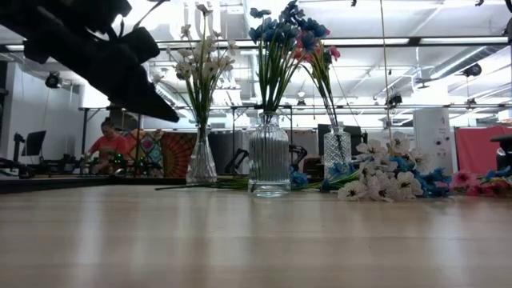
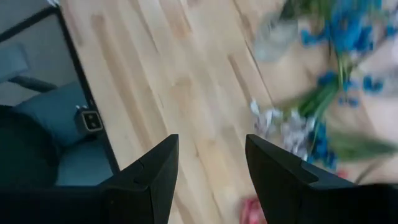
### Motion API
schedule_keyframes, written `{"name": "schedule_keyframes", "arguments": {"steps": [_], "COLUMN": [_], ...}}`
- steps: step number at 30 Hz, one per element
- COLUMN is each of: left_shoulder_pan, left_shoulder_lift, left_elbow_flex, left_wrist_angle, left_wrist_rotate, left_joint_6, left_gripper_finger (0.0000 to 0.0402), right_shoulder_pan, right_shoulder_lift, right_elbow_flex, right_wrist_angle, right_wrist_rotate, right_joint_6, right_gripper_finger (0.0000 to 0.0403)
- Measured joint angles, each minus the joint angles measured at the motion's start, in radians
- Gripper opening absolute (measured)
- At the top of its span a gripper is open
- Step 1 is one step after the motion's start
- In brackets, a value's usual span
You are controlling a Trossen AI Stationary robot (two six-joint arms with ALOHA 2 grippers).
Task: Sort flowers into vase by color
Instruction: Put the right pink flowers into the right transparent vase
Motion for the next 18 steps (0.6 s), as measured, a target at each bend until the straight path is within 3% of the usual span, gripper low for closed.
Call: {"name": "schedule_keyframes", "arguments": {"steps": [6,9,13,18], "left_shoulder_pan": [-0.091,-0.137,-0.189,-0.234], "left_shoulder_lift": [0.039,0.039,0.039,0.042], "left_elbow_flex": [0.002,0.026,0.076,0.17], "left_wrist_angle": [0.023,0.022,0.015,-0.069], "left_wrist_rotate": [-0.088,-0.141,-0.185,-0.246], "left_joint_6": [-0.029,-0.029,-0.013,0.012], "left_gripper_finger": [0.0227,0.0227,0.0227,0.0227], "right_shoulder_pan": [0.052,0.068,0.073,0.072], "right_shoulder_lift": [-0.087,-0.141,-0.221,-0.291], "right_elbow_flex": [-0.222,-0.344,-0.502,-0.678], "right_wrist_angle": [-0.001,-0.001,-0.003,0.0], "right_wrist_rotate": [0.006,0.062,0.138,0.155], "right_joint_6": [0.203,0.315,0.431,0.538], "right_gripper_finger": [0.0178,0.0178,0.0178,0.0191]}}
